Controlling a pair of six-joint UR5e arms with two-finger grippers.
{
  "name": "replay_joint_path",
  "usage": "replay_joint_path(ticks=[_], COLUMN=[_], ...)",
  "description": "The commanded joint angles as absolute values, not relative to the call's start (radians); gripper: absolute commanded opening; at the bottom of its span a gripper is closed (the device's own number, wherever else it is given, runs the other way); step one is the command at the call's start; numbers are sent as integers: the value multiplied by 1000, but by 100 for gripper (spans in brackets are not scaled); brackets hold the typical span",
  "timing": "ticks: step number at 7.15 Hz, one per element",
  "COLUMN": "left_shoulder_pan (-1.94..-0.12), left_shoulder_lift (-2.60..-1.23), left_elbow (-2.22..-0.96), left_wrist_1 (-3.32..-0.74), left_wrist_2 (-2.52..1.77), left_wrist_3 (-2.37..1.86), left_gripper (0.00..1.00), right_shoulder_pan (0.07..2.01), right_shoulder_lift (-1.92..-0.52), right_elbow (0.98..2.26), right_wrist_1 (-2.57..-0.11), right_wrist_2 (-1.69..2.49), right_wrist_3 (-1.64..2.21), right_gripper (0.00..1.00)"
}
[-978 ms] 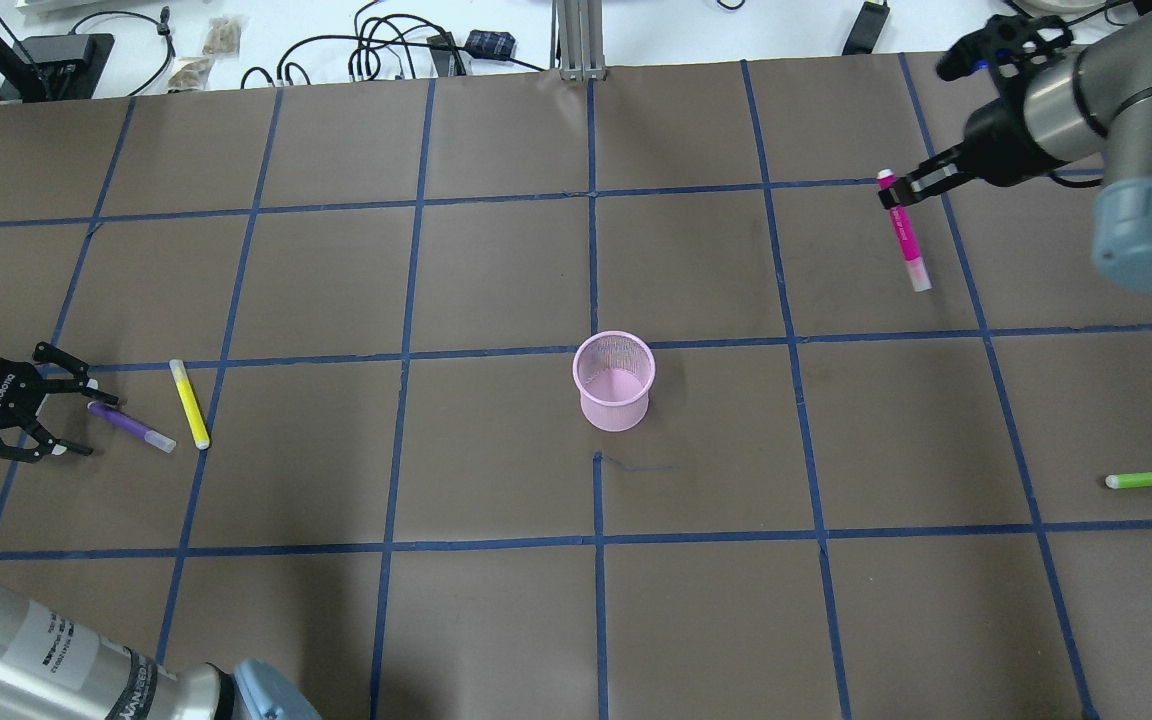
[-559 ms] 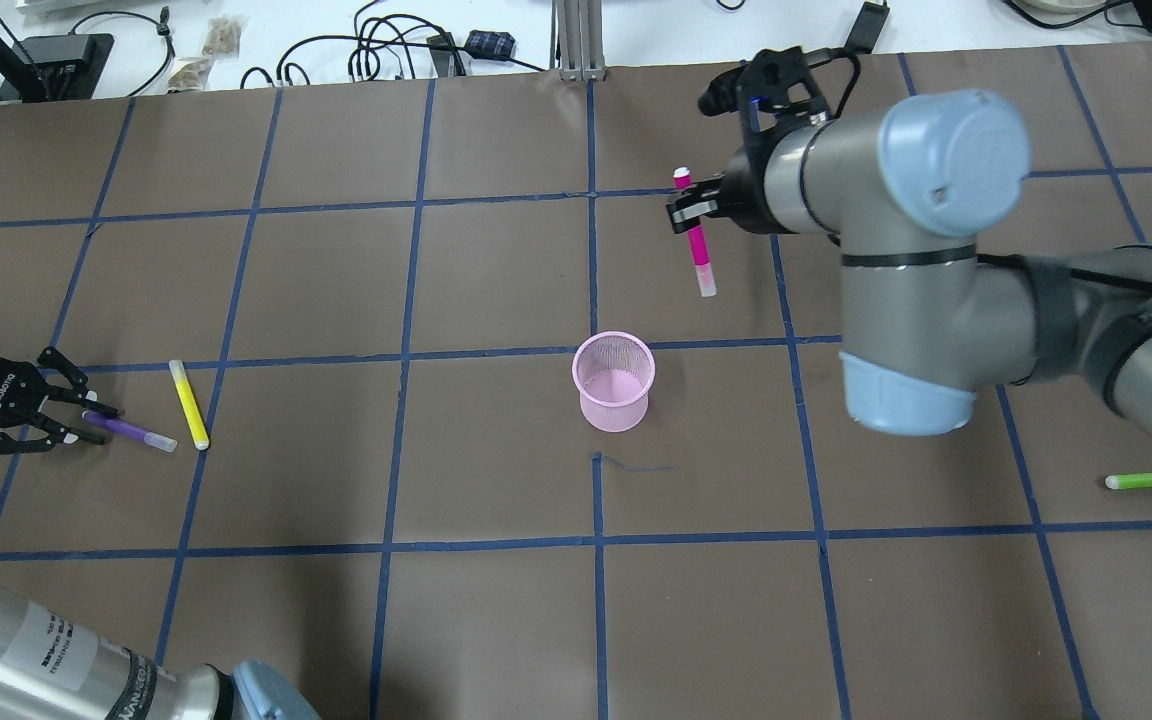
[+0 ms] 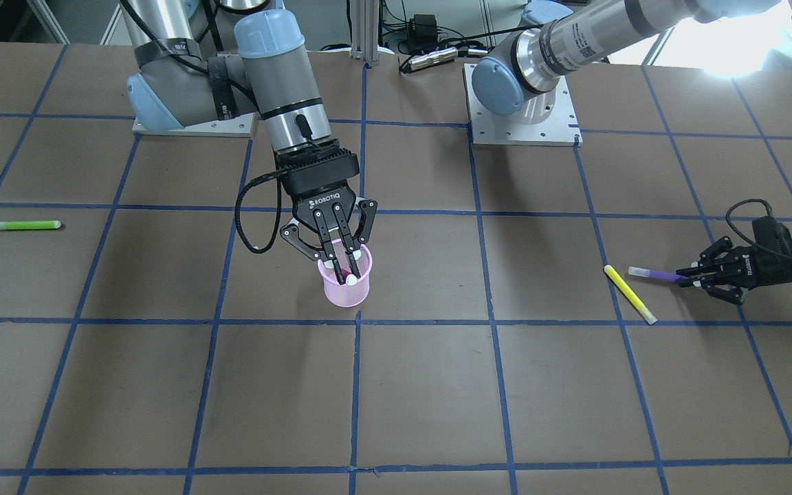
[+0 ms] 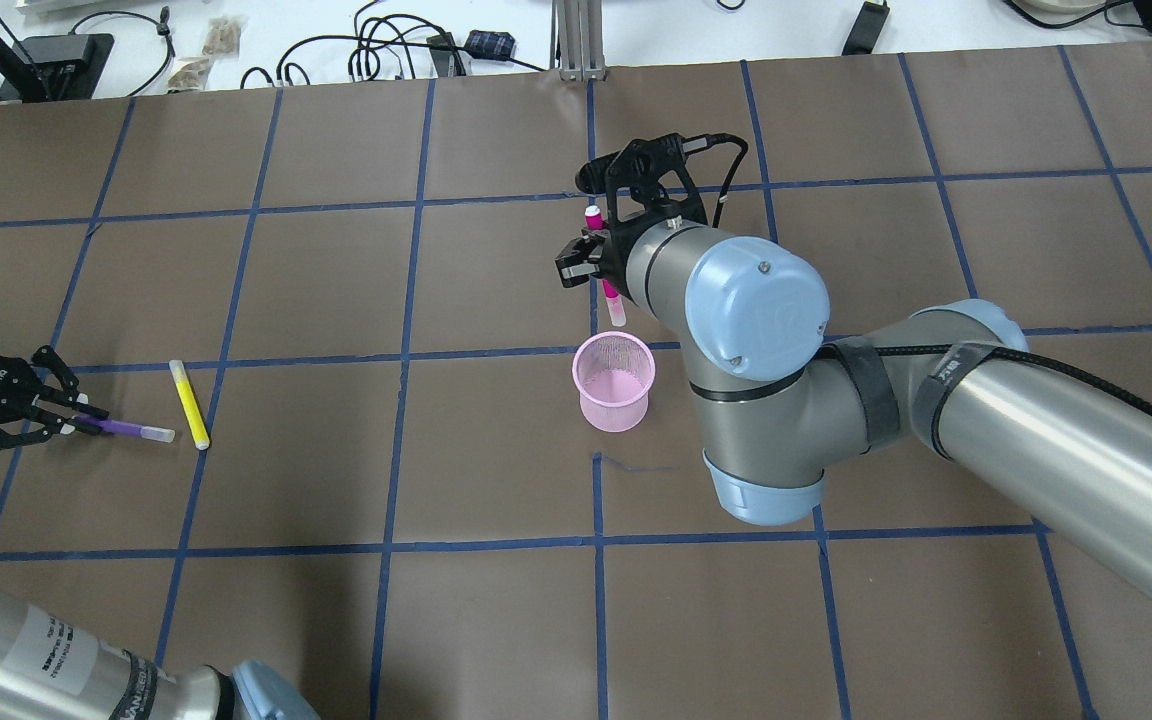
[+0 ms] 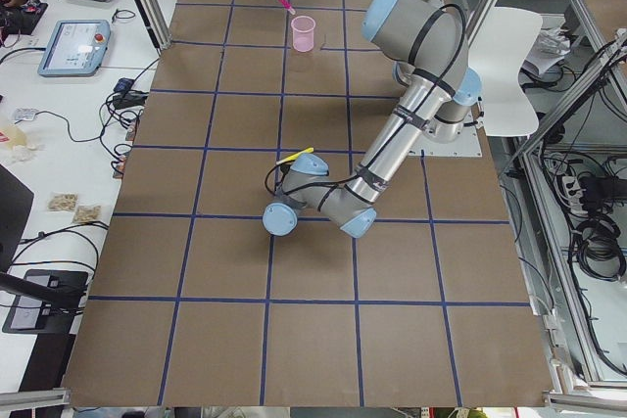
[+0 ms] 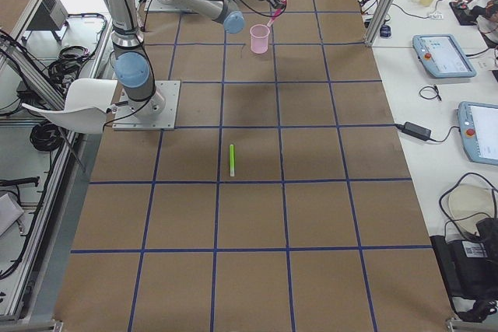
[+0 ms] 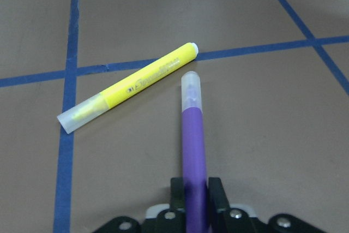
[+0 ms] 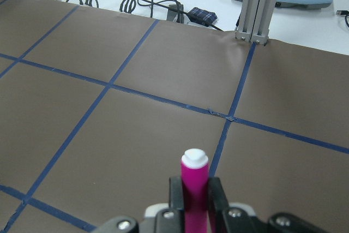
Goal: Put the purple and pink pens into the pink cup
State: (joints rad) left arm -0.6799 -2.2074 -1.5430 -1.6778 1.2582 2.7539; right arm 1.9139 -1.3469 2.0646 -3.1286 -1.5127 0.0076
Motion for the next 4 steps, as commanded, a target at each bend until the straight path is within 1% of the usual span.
replay_joint_path(ticks=[1, 3, 4], left_shoulder_pan=[-680, -716, -748], left_shoulder_lift=[-2146, -2041, -1979], left_elbow=[-1542, -1542, -1542], left_wrist_1=[-1744, -1810, -1847], left_wrist_2=[1259, 1259, 1258], left_wrist_3=[2720, 2614, 2524], left_gripper=[0, 0, 0], right_shoulder_pan=[1921, 1921, 1921], right_shoulder_lift=[-1315, -1289, -1290], right_elbow=[2071, 2075, 2124], right_wrist_1=[-3158, -3177, -3181], right_wrist_2=[-1517, -1519, -1517], right_wrist_3=[20, 29, 29], right_gripper=[0, 0, 0])
